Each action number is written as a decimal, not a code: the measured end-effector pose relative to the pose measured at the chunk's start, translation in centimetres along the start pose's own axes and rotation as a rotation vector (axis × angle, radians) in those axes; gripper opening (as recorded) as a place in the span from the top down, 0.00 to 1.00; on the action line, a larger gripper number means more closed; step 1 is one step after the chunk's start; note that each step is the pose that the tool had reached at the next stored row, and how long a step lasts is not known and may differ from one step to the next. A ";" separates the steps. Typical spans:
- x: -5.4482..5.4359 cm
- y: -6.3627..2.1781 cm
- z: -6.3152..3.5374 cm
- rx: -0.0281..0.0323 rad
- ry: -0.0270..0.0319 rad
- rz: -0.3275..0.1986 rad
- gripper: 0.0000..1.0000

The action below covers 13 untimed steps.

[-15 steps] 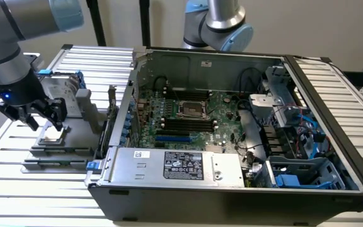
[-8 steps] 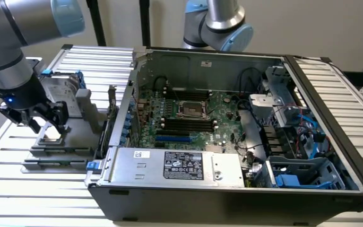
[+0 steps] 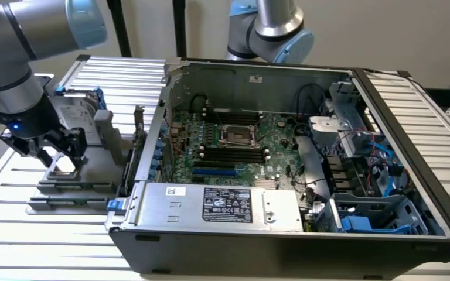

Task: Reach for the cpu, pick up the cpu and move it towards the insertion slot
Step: 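Pick up the cpu and move it towards the insertion slot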

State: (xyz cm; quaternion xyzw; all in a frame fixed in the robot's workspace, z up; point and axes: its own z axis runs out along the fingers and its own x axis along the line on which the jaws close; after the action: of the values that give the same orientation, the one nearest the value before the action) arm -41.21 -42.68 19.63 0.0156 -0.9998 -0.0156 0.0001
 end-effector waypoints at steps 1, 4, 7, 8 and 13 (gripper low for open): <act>0.0 0.00 0.05 0.0001 0.0001 0.000 0.35; -0.1 -0.01 0.20 0.0002 0.0001 0.000 0.35; -0.1 -0.01 0.31 0.0002 0.0001 0.000 0.35; -0.1 -0.01 0.34 0.0002 0.0000 0.000 0.35; -0.1 0.06 0.51 0.0002 0.0001 0.000 0.35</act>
State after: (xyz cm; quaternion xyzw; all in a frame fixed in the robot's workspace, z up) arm -41.12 -42.60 19.12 0.0154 -0.9998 -0.0154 0.0001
